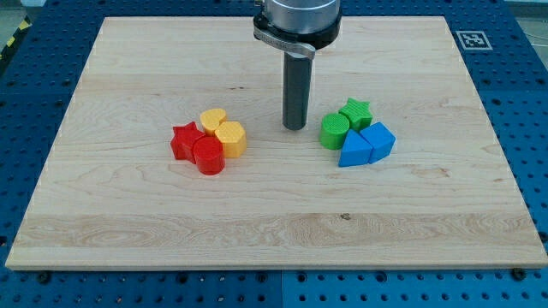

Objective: Point your arm at the top left side of green star

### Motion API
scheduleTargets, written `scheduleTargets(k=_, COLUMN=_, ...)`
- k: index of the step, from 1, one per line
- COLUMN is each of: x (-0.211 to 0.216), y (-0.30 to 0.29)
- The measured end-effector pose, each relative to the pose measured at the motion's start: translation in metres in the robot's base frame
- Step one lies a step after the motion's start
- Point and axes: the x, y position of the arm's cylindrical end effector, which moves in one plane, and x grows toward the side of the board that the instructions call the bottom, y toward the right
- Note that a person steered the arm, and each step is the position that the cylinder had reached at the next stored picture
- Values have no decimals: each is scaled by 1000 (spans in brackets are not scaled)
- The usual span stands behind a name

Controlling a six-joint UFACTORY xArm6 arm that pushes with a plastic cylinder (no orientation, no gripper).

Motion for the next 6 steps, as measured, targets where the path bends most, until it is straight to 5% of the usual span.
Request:
scheduleTargets(k=3, x=-45, y=7)
scheduleTargets(k=6, x=-34, y=57)
